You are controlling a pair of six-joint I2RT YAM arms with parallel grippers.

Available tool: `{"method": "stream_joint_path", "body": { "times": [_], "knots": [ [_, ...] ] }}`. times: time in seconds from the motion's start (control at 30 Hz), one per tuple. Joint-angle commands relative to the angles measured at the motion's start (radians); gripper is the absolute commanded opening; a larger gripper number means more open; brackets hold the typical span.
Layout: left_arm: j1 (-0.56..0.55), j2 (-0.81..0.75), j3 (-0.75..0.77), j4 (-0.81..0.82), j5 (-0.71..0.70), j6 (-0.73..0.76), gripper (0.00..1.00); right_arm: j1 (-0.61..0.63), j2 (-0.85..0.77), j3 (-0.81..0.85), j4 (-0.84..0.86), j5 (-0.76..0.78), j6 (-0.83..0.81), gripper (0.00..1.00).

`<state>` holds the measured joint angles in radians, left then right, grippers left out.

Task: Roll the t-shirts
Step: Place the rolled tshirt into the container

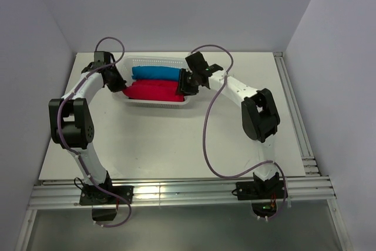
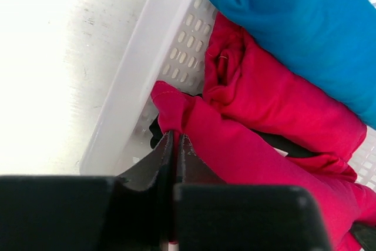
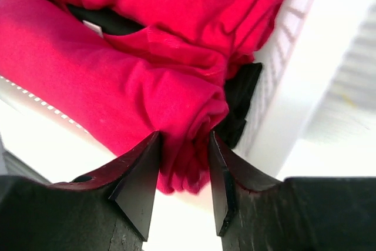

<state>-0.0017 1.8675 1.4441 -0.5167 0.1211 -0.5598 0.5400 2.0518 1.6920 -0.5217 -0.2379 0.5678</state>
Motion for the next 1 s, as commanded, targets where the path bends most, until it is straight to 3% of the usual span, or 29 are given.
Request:
{"method": "stream_joint_path", "body": {
  "times": [0.0, 0.27, 0.57, 0.67, 0.9, 0.93, 0.97],
  "knots": [
    [0.012, -0.01, 0.049, 0.003, -0.054, 0.031, 0.1, -0.02, -0.067, -0.015, -0.103, 0.1, -0.048, 0.46],
    [0.012, -0.019, 0.048, -0.006, -0.063, 0.026, 0.34, -0.018, -0.1, -0.011, -0.11, 0.13, -0.048, 0.4],
    [0.012, -0.114, 0.076, -0.039, -0.064, 0.009, 0.47, -0.017, -0.13, 0.011, -0.12, 0.124, -0.048, 0.36],
    [0.012, -0.187, 0.059, -0.022, -0.035, 0.011, 0.49, -0.02, -0.156, -0.005, -0.109, 0.123, -0.049, 0.39],
    [0.012, -0.363, 0.007, 0.063, 0.061, -0.014, 0.72, -0.037, -0.243, -0.054, -0.098, 0.161, -0.071, 0.5],
    [0.012, -0.451, -0.099, 0.139, 0.107, -0.079, 0.8, -0.046, -0.281, -0.102, -0.089, 0.167, -0.084, 0.53],
    [0.012, -0.452, -0.1, 0.179, 0.107, -0.08, 0.8, -0.046, -0.282, -0.103, -0.089, 0.167, -0.086, 0.53]
  ]
}}
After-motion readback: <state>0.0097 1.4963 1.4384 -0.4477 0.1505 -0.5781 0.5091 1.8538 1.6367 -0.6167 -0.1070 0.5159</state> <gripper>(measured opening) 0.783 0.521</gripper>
